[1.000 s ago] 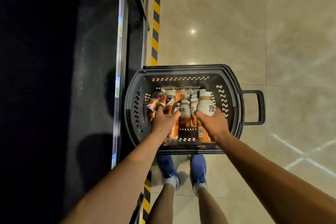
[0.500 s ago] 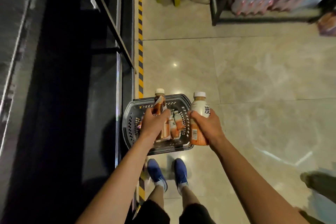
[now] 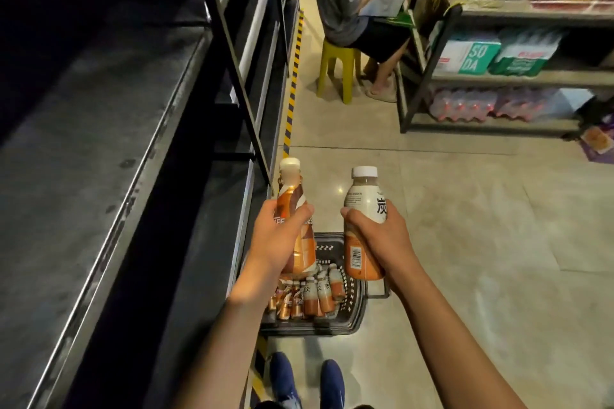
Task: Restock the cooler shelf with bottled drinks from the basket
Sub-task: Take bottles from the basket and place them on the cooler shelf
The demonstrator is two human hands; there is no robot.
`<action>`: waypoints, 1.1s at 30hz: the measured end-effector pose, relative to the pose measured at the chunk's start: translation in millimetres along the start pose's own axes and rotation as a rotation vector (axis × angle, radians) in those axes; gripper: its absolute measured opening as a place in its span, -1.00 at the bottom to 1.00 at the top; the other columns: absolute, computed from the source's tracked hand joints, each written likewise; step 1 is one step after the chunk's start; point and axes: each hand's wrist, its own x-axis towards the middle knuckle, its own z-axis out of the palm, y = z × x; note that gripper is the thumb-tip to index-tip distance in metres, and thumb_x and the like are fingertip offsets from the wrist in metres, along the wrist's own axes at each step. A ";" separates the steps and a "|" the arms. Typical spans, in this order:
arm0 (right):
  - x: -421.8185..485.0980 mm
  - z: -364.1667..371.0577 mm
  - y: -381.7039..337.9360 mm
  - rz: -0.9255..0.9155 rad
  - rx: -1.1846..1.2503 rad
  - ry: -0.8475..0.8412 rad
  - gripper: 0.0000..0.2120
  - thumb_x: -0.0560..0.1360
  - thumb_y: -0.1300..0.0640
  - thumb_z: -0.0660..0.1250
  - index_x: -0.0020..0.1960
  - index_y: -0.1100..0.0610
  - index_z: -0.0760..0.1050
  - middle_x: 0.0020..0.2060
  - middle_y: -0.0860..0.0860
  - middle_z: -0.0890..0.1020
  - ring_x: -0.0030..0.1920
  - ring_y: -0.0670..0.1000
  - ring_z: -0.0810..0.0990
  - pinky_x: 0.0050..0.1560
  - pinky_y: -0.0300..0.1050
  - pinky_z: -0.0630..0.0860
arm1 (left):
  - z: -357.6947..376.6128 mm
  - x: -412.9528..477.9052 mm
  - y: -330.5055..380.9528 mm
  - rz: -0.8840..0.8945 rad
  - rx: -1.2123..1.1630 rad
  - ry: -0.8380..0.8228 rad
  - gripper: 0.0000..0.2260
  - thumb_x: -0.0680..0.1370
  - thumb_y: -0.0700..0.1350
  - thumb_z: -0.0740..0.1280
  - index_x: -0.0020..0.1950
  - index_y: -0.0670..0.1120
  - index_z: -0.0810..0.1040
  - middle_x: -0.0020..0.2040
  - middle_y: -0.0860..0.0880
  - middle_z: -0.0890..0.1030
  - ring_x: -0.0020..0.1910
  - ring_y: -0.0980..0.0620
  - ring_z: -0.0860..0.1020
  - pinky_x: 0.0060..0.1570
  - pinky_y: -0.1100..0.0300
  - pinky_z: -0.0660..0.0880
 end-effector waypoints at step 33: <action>-426.9 113.6 -120.0 -0.525 0.058 -1.480 -0.61 0.29 -0.05 0.52 0.09 -0.03 0.55 -0.09 0.03 0.69 -0.07 0.09 0.70 -0.04 0.10 0.65 | -163.5 -514.6 -38.9 0.523 -0.291 1.287 -0.90 0.50 -0.07 0.43 -0.01 0.01 0.57 -0.12 -0.15 0.67 -0.20 -0.18 0.67 -0.23 0.06 0.61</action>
